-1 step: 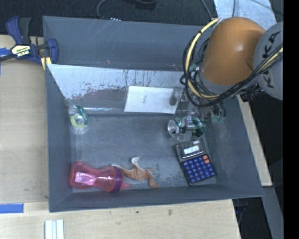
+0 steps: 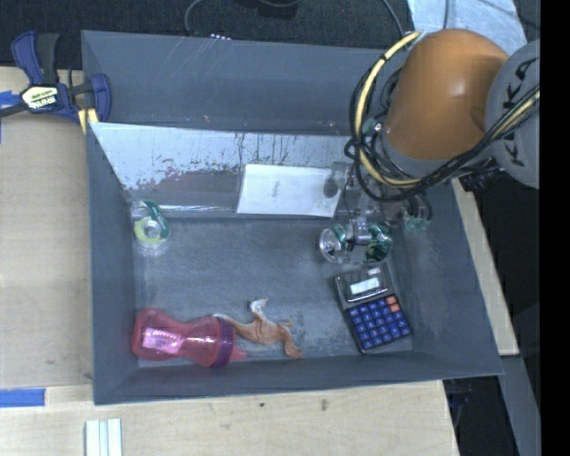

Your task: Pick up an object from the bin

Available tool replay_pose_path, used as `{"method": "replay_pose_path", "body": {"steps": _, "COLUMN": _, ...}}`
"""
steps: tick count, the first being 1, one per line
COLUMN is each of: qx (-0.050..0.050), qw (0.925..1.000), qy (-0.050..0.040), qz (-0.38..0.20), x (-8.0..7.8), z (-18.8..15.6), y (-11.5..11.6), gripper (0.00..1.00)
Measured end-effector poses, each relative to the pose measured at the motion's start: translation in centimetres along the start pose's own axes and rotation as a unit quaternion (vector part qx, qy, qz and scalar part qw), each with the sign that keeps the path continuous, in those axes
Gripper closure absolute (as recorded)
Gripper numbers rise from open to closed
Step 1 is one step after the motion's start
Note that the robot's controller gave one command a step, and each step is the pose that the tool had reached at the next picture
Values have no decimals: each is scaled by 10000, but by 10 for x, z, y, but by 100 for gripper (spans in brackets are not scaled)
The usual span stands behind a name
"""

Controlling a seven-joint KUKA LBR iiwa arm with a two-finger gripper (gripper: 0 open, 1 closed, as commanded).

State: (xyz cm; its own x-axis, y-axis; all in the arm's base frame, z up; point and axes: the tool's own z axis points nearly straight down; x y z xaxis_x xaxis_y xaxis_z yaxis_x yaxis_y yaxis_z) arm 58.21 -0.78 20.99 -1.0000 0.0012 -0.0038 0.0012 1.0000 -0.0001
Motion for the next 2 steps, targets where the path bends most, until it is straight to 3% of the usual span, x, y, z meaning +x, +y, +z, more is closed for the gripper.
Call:
{"method": "replay_pose_path", "body": {"steps": 1, "qx": 1, "qw": 9983, "qy": -3, "qz": -578, "x": -19, "z": 58, "y": -23, "gripper": 0}}
{"method": "replay_pose_path", "body": {"steps": 2, "qx": 2, "qw": 10000, "qy": -24, "qz": -66, "x": -34, "z": 128, "y": -68, "gripper": 0}}
